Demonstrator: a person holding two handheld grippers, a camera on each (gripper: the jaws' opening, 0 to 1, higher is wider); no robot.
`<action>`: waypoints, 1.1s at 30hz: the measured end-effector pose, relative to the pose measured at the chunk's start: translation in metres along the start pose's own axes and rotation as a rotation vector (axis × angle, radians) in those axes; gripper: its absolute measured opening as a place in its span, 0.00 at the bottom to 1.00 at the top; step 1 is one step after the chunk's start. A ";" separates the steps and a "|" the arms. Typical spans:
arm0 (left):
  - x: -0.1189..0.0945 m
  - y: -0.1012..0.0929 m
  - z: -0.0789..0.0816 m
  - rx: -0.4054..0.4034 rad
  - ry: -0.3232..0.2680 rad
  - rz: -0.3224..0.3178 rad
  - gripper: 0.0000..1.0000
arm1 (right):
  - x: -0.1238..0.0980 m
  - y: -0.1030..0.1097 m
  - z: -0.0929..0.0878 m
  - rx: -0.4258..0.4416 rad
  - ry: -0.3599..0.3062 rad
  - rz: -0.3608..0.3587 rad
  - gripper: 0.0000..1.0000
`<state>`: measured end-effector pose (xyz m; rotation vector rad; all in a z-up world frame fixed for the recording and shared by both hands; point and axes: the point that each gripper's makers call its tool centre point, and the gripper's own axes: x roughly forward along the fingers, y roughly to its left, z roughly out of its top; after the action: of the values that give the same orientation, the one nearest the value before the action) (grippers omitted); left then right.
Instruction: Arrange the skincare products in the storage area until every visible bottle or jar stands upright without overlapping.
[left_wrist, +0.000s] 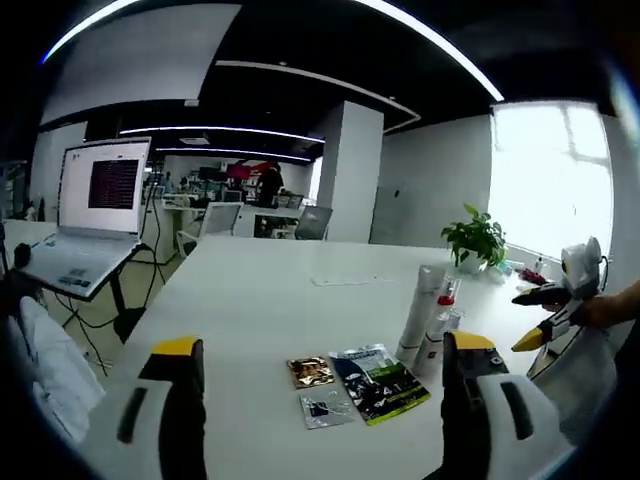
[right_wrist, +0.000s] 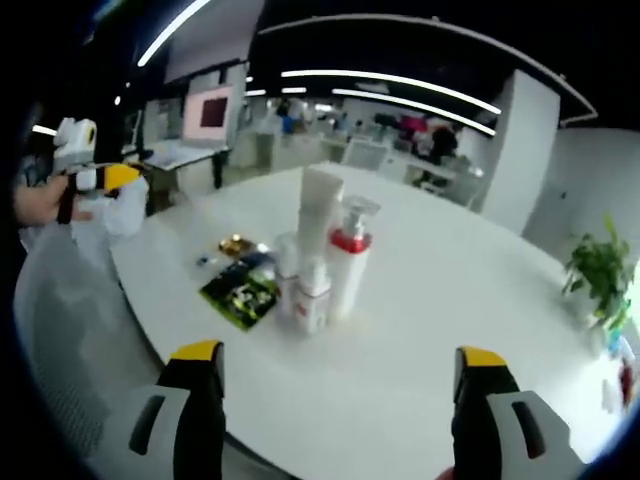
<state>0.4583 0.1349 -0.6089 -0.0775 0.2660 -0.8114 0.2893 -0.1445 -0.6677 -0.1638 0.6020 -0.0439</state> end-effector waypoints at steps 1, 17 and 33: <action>0.001 -0.004 -0.004 0.023 0.021 -0.009 0.92 | 0.000 0.000 0.000 -0.001 0.001 0.001 0.98; 0.002 -0.019 -0.021 0.121 0.097 -0.060 0.90 | -0.001 -0.002 -0.007 0.020 0.017 -0.014 0.97; 0.000 -0.018 -0.027 0.138 0.123 -0.057 0.89 | -0.002 0.000 -0.012 0.013 0.038 -0.012 0.97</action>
<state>0.4381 0.1232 -0.6317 0.0950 0.3246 -0.8904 0.2808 -0.1458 -0.6768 -0.1541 0.6387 -0.0622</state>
